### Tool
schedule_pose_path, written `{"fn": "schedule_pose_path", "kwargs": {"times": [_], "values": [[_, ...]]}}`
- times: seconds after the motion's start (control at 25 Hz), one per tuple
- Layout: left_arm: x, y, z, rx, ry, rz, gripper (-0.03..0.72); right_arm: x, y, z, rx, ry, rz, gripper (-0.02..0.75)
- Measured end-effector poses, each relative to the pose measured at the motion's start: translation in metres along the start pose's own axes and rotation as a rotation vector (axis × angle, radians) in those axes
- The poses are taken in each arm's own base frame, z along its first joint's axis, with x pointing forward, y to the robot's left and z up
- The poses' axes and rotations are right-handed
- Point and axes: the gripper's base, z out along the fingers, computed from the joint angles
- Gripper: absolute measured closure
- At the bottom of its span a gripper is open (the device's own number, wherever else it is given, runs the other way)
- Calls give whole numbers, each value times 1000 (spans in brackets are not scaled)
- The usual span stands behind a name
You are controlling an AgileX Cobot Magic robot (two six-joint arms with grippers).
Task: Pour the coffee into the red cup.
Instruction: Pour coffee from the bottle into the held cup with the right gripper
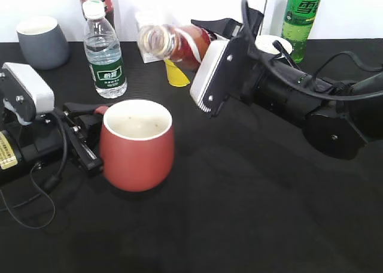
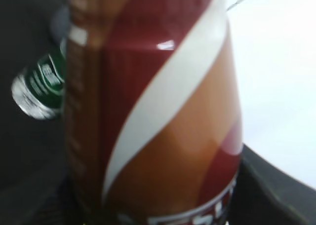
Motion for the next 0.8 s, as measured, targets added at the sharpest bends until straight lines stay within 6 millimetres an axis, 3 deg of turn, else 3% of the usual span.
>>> {"fn": "schedule_pose_path", "kwargs": {"times": [0.56, 0.8], "values": [[0, 5, 0, -58, -3, -25, 640, 0, 0, 0, 1, 0, -406, 202], [0, 5, 0, -58, -3, -25, 640, 0, 0, 0, 1, 0, -449, 202]]}}
